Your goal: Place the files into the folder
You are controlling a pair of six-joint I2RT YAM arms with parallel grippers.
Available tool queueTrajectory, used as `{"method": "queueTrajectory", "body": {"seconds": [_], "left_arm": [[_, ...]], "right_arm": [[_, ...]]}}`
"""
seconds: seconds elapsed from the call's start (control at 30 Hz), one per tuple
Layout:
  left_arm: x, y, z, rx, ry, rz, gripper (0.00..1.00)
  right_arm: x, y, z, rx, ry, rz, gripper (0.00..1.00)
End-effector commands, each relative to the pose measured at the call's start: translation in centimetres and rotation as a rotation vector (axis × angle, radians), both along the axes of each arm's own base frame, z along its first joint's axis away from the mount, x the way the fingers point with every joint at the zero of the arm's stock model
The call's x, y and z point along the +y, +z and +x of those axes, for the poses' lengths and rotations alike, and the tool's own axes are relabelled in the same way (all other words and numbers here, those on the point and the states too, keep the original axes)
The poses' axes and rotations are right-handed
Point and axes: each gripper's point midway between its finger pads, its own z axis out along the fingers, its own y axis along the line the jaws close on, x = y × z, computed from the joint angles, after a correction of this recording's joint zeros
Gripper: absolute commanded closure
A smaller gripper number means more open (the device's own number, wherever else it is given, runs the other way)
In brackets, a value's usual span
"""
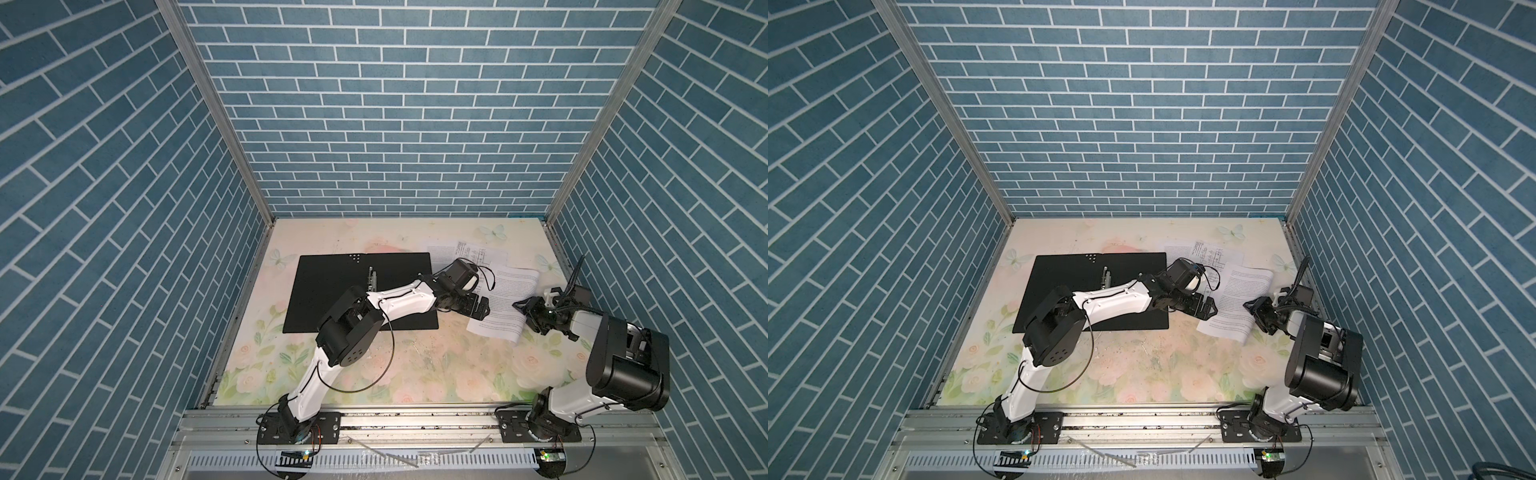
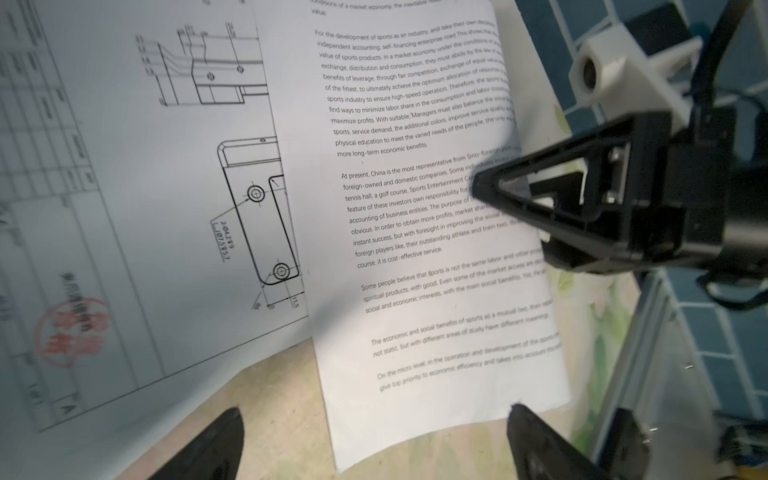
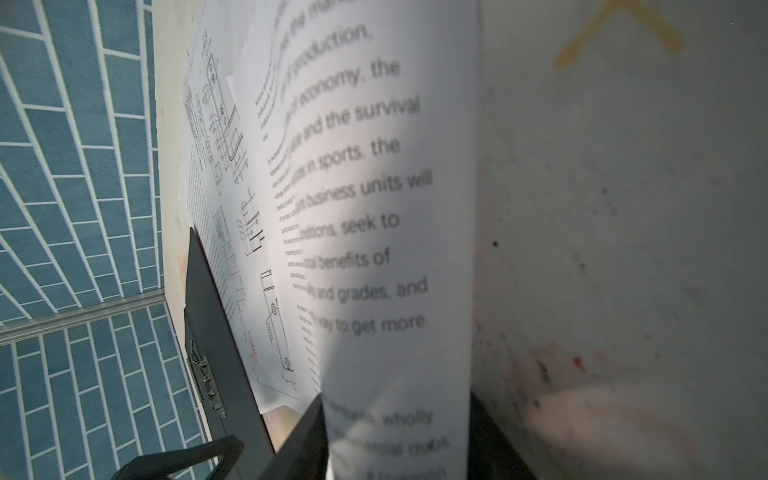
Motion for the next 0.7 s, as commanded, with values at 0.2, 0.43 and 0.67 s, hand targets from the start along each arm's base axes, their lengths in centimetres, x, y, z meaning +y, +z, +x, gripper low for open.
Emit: {"method": "queueTrajectory", "body": {"seconds": [0.2,0.43,0.67], "left_arm": [[-0.3,1.1,-2.6,-0.599,-0.264,0.124,0.0],[-2.3,1.7,-4.9,-0.804,-0.368,0.068,0.0],[-4.4,1.2,-6.0,-0.948,-0.378,0.109,0.0]], "right_arm": [[0.4,-4.0,-4.4,0.234,-0.04,-0.004,0.5],[0.3,-4.0,-4.4,0.244,-0.041,-0.01,0.5],[0.1,-4.0,-4.5,0.249,-0.045,-0.015,0.5]]}}
